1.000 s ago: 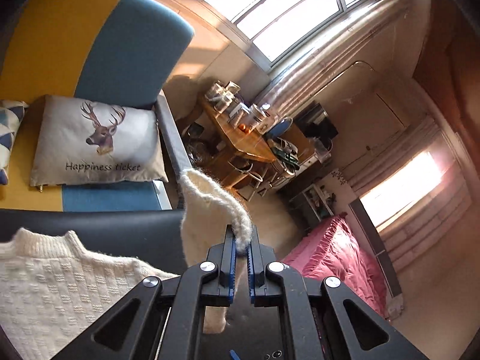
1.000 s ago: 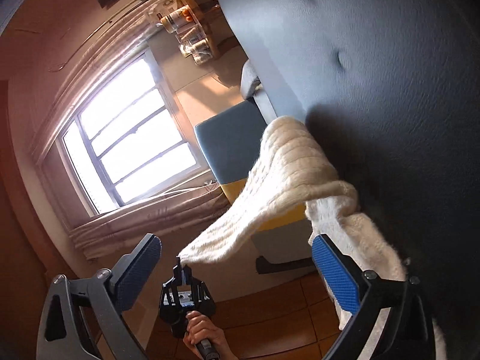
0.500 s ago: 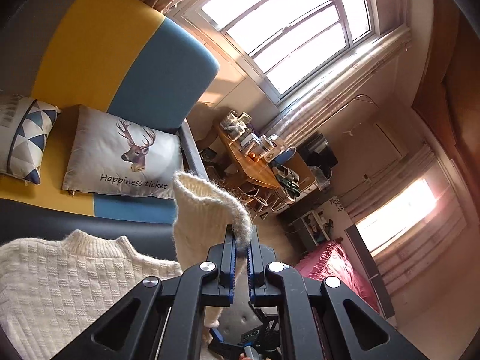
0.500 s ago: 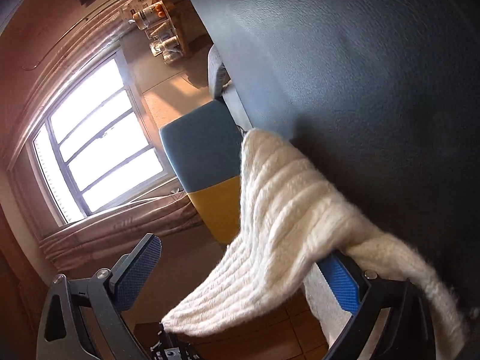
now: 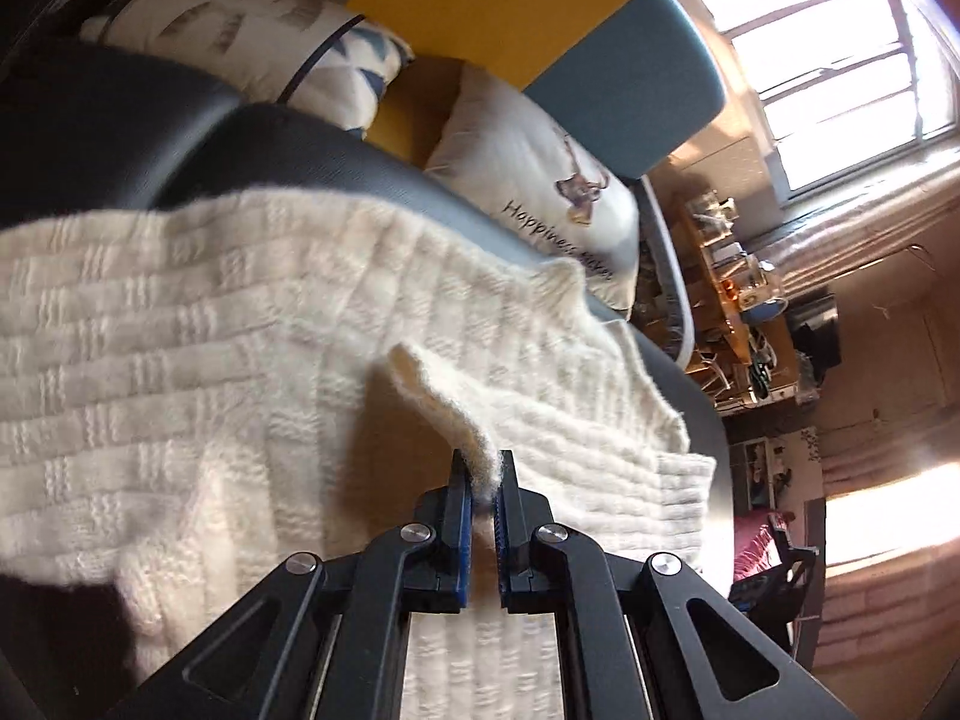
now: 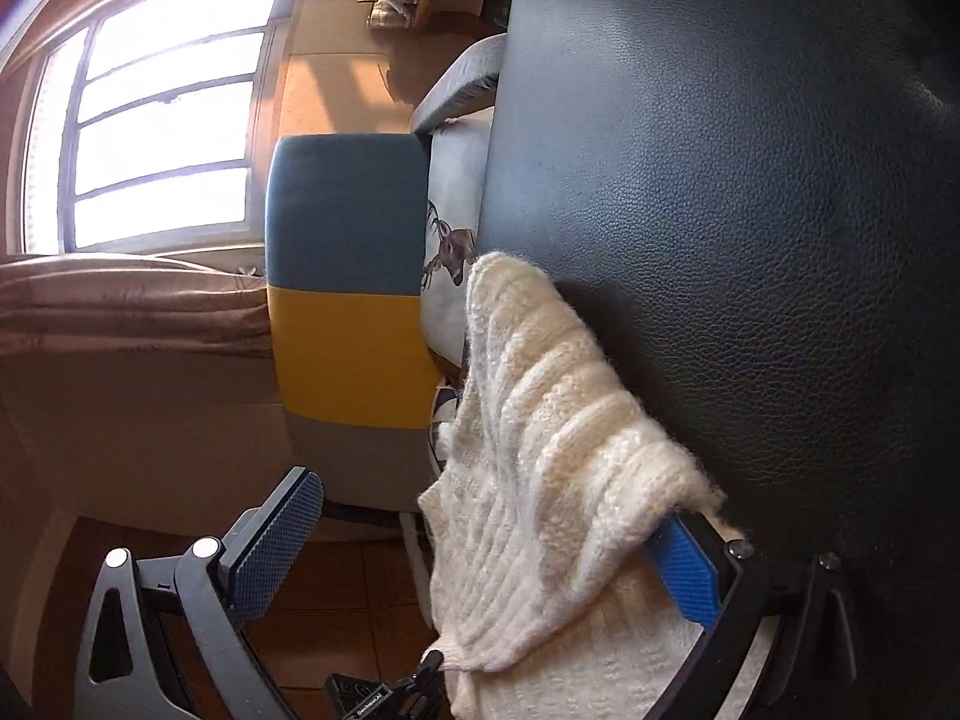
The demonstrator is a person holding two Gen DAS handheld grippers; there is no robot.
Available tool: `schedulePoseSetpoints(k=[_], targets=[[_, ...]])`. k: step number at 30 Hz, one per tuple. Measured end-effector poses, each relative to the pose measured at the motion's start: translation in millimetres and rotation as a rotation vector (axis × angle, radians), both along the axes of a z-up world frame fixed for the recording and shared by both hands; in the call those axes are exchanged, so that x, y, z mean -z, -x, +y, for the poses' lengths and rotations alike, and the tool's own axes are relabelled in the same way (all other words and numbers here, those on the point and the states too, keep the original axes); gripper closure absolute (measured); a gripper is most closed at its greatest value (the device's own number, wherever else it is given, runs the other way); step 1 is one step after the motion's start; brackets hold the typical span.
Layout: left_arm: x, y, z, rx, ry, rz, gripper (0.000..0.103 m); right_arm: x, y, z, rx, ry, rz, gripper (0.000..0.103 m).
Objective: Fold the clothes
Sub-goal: 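Fold the held cuff across the sweater body with the left gripper and release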
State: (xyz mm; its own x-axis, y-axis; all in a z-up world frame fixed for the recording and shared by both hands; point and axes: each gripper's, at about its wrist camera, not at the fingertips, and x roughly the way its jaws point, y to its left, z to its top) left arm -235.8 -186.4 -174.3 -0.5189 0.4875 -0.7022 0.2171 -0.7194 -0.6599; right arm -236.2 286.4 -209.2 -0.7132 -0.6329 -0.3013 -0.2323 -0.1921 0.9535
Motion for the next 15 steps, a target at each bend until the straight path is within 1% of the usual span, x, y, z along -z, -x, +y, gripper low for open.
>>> schedulePoseSetpoints(k=[1, 2, 5, 7, 8, 11, 13, 14, 15], targets=[[7, -2, -1, 0.004, -0.005, -0.010, 0.097, -1, 1, -1, -0.005, -0.013, -0.003, 0.000], [12, -2, -2, 0.015, -0.033, -0.020, 0.096, -1, 1, -2, -0.011, -0.023, -0.004, 0.000], [20, -4, -14, -0.007, -0.154, -0.029, 0.095, -1, 0, -5, -0.033, -0.057, -0.004, 0.000], [21, -2, -22, -0.021, -0.226, -0.027, 0.084, -3, -2, -7, -0.044, -0.092, 0.002, 0.000], [20, -1, -25, -0.031, -0.235, -0.027, 0.079, -4, -2, -9, -0.051, -0.118, 0.009, 0.000], [16, 7, -23, 0.004, -0.213, -0.022, 0.076, -8, 0, -15, -0.084, -0.195, 0.018, 0.000], [14, 13, -18, 0.014, -0.168, -0.027, 0.075, -10, 1, -18, -0.100, -0.233, 0.020, 0.000], [12, 16, -15, 0.016, -0.129, -0.021, 0.075, -12, 1, -19, -0.105, -0.250, 0.021, 0.000], [10, 20, -11, 0.017, -0.086, -0.012, 0.087, -13, 1, -20, -0.110, -0.266, 0.022, 0.000]])
